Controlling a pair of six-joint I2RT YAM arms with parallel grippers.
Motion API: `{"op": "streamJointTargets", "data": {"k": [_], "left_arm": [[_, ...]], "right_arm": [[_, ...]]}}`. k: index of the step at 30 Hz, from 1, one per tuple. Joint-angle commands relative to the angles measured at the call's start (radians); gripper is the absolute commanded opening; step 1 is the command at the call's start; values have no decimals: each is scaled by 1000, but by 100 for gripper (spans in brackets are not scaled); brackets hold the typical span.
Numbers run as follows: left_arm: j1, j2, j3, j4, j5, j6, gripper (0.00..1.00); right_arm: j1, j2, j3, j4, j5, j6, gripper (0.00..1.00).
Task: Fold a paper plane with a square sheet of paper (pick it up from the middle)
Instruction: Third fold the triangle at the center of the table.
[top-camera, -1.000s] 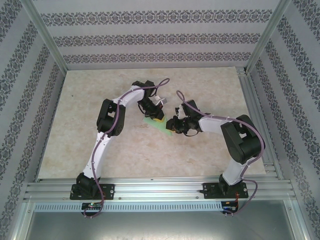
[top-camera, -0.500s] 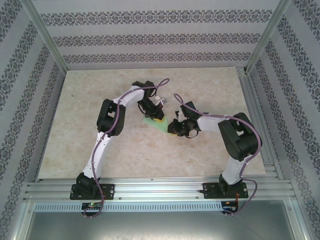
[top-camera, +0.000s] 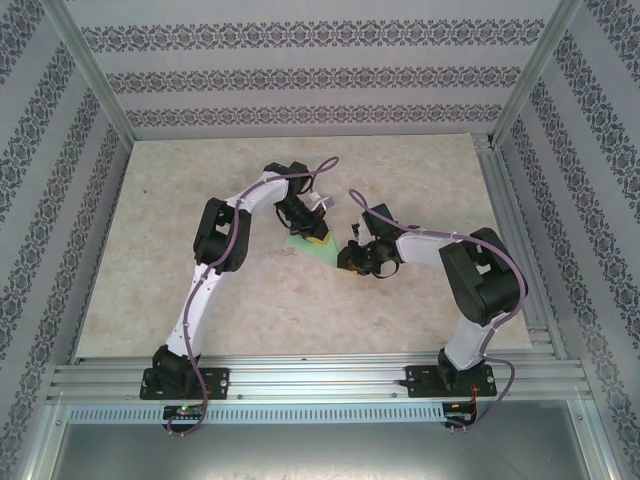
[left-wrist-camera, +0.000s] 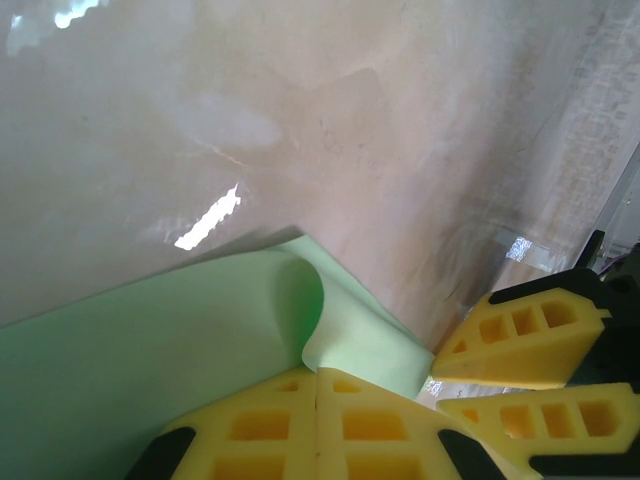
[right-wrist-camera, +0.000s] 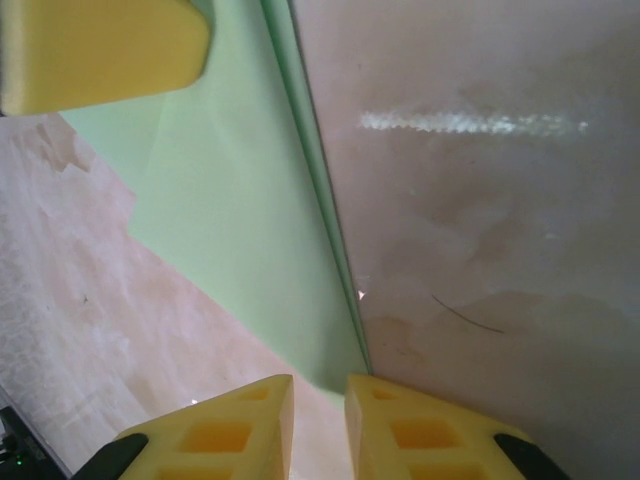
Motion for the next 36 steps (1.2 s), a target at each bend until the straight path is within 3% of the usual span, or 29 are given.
{"op": "streamJointTargets", "data": {"k": [1,8,18,26,36], "left_arm": [[9,29,16,1,-16,17,1],[10,28,16,0,-16,17,1],[9,26,18,-10,-12,25,1],[10,26,16,-16,-20,27,1],[10,26,15,-11,-16,24,1]], "right_arm": [[2,45,-22,-45,33,-20,22],[3,-14,7,-131,71,-48,22],[3,9,-60,-64,47,-14,21],[-2,-38,-13,-123,27,-30,21],[-19,12,121,22,-50,41,21]]}}
